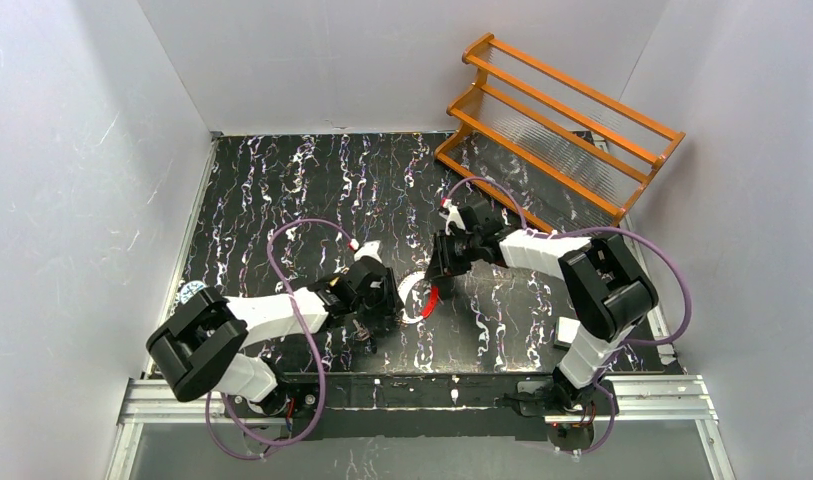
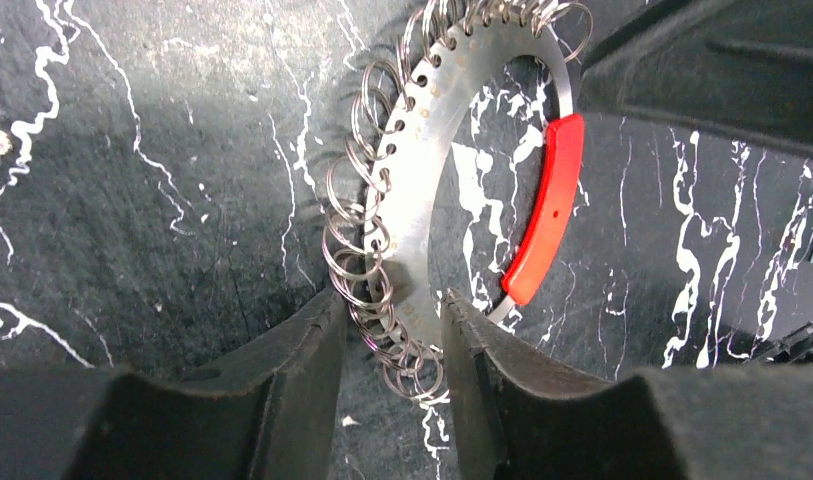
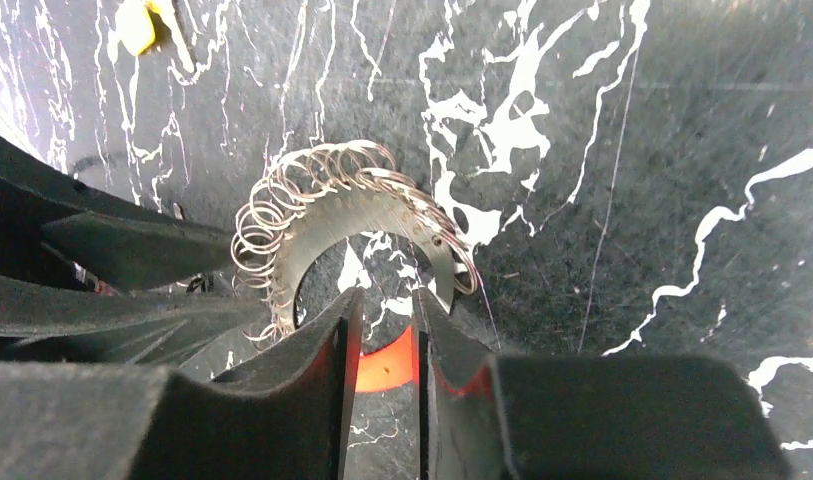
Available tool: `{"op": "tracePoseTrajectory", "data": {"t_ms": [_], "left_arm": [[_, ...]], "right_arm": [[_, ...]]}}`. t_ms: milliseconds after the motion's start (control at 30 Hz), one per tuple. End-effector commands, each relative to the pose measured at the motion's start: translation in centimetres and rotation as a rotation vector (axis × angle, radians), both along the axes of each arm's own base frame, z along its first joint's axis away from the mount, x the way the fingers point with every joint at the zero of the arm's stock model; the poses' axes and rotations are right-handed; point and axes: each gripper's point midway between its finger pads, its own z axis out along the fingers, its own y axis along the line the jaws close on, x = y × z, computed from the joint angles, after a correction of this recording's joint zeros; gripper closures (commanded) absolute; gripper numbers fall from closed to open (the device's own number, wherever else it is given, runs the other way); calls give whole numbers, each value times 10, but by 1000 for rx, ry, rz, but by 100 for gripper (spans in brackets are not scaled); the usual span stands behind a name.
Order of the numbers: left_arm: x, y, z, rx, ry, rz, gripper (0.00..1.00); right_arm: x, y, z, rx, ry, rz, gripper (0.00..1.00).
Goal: Put the keys on the keyring
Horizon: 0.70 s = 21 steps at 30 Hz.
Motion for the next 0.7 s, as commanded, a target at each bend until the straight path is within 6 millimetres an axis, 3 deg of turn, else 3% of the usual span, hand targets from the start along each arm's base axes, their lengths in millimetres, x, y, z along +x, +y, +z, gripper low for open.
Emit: {"op": "tracePoseTrajectory", "data": {"t_ms": [0, 167, 333, 467, 667], "left_arm": [[-7, 14, 3, 17, 0, 49, 58], [-5, 22, 18, 14, -32, 77, 47], [0, 20, 30, -21, -44, 84, 44], [2, 16, 34, -78, -29, 80, 44], [11, 11, 43, -210, -14, 101, 43]], "right_arm": [[10, 0, 18, -7, -73, 3, 64], [2, -17, 18, -32, -86, -23, 53], [-10, -25, 9, -34, -49, -14, 53], [-20, -22, 3, -2, -4, 13, 53], [-39, -1, -2, 68, 71, 107, 55]]}}
